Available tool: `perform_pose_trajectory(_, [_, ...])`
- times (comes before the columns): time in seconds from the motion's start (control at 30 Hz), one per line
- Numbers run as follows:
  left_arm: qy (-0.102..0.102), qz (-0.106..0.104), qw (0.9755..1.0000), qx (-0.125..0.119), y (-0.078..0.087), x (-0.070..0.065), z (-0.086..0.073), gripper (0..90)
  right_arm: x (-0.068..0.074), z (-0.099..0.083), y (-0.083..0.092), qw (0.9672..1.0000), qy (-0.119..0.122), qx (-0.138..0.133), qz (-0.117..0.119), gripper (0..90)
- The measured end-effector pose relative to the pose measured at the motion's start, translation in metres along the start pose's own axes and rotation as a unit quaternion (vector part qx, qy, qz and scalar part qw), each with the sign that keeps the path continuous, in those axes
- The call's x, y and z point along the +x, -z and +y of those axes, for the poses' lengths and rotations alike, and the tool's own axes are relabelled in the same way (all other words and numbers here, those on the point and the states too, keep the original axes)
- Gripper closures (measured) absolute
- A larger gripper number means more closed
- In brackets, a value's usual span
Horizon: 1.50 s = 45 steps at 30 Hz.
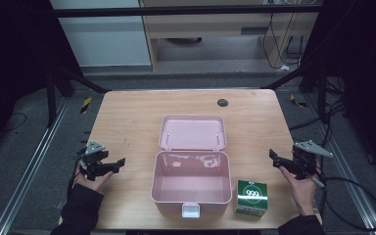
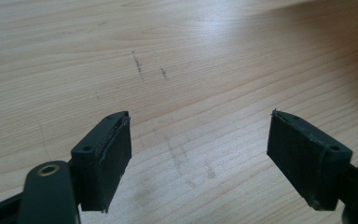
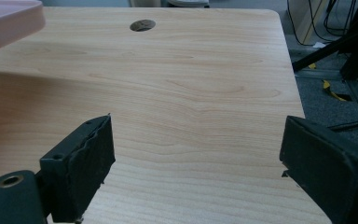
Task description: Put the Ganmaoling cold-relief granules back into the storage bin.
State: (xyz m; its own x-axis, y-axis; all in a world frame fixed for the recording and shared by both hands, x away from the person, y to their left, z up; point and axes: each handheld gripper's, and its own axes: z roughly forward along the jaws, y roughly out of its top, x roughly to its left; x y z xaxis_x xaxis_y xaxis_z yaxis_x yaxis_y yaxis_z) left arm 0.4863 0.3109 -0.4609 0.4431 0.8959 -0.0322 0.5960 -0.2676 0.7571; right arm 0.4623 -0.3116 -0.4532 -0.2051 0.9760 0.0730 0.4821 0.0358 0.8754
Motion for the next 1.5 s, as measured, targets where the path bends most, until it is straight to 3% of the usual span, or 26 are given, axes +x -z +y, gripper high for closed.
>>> perform_pose_trajectory(0.3, [-0.003, 0.002, 0.9999, 0.010, -0.004, 0.000, -0.001, 20.7, 0.008, 0.013, 0.011, 0.9985, 0.033, 0.004, 0.045, 12.9])
perform_pose_trajectory(0.6, [-0.008, 0.006, 0.9998, 0.019, -0.009, -0.002, -0.002, 20.2, 0.029, 0.036, 0.025, 0.9920, 0.090, 0.017, 0.086, 13.2])
perform_pose_trajectory(0.8, [-0.011, 0.008, 0.9997, 0.022, -0.010, -0.002, -0.002, 20.2, 0.045, 0.058, 0.037, 0.9834, 0.142, 0.029, 0.110, 12.1])
perform_pose_trajectory(0.83, [-0.011, 0.008, 0.9997, 0.022, -0.010, -0.002, -0.002, 20.2, 0.045, 0.058, 0.037, 0.9834, 0.142, 0.029, 0.110, 12.1])
perform_pose_trajectory(0.9, [-0.012, 0.008, 0.9996, 0.022, -0.010, -0.001, -0.002, 20.2, 0.050, 0.067, 0.042, 0.9791, 0.159, 0.033, 0.123, 11.6])
perform_pose_trajectory(0.97, [-0.011, 0.009, 0.9996, 0.023, -0.010, -0.002, -0.002, 20.2, 0.052, 0.070, 0.043, 0.9778, 0.162, 0.036, 0.127, 11.1])
perform_pose_trajectory(1.0, [-0.014, 0.008, 0.9996, 0.024, -0.010, -0.002, -0.002, 20.2, 0.055, 0.075, 0.046, 0.9748, 0.172, 0.043, 0.135, 10.9])
perform_pose_trajectory(1.03, [-0.014, 0.008, 0.9996, 0.024, -0.010, -0.002, -0.002, 20.2, 0.055, 0.075, 0.046, 0.9748, 0.172, 0.043, 0.135, 10.9])
perform_pose_trajectory(1.1, [-0.015, 0.008, 0.9996, 0.024, -0.009, -0.002, -0.002, 20.2, 0.058, 0.082, 0.050, 0.9700, 0.192, 0.049, 0.140, 10.2])
perform_pose_trajectory(1.2, [-0.018, 0.008, 0.9995, 0.025, -0.010, -0.002, -0.002, 20.2, 0.061, 0.086, 0.054, 0.9672, 0.201, 0.054, 0.146, 9.6])
perform_pose_trajectory(1.47, [-0.019, 0.007, 0.9994, 0.027, -0.010, -0.002, -0.002, 20.2, 0.070, 0.095, 0.064, 0.9486, 0.251, 0.089, 0.171, 7.2])
perform_pose_trajectory(1.5, [-0.019, 0.007, 0.9994, 0.027, -0.010, -0.002, -0.002, 20.2, 0.070, 0.095, 0.064, 0.9486, 0.251, 0.089, 0.171, 7.2])
